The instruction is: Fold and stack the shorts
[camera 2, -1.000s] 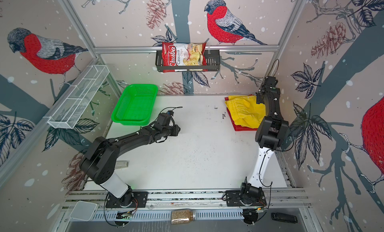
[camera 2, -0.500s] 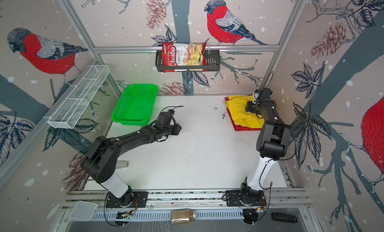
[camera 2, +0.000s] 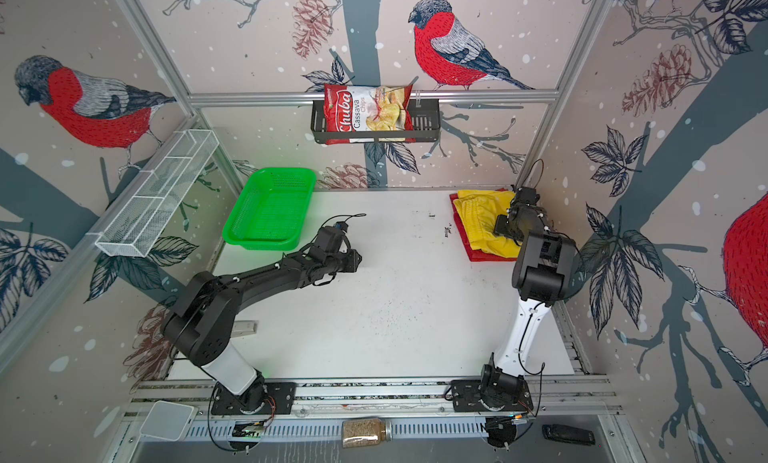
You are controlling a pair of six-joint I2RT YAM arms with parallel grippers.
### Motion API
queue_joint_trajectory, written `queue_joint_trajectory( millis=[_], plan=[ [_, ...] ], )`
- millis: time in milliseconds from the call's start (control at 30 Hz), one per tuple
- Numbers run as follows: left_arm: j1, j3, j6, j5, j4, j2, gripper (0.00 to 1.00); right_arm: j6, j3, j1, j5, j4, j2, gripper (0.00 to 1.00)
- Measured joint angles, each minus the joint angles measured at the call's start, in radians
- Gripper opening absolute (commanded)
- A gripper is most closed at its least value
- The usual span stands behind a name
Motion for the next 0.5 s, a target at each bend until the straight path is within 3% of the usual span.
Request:
queue_joint_trajectory(
  millis=[233, 500],
  plan=[
    [0.0, -0.007, -0.002, -0.001, 0.009, -0.014, 0.34, 0.016, 0.04, 0.018, -0.049, 0.057, -0.17, 0.67],
    [0.0, -0.023, -0.003, -0.007, 0.014, -0.026, 0.34, 0.049, 0.144, 0.06, -0.116, 0.049, 0.024, 0.66]
  ],
)
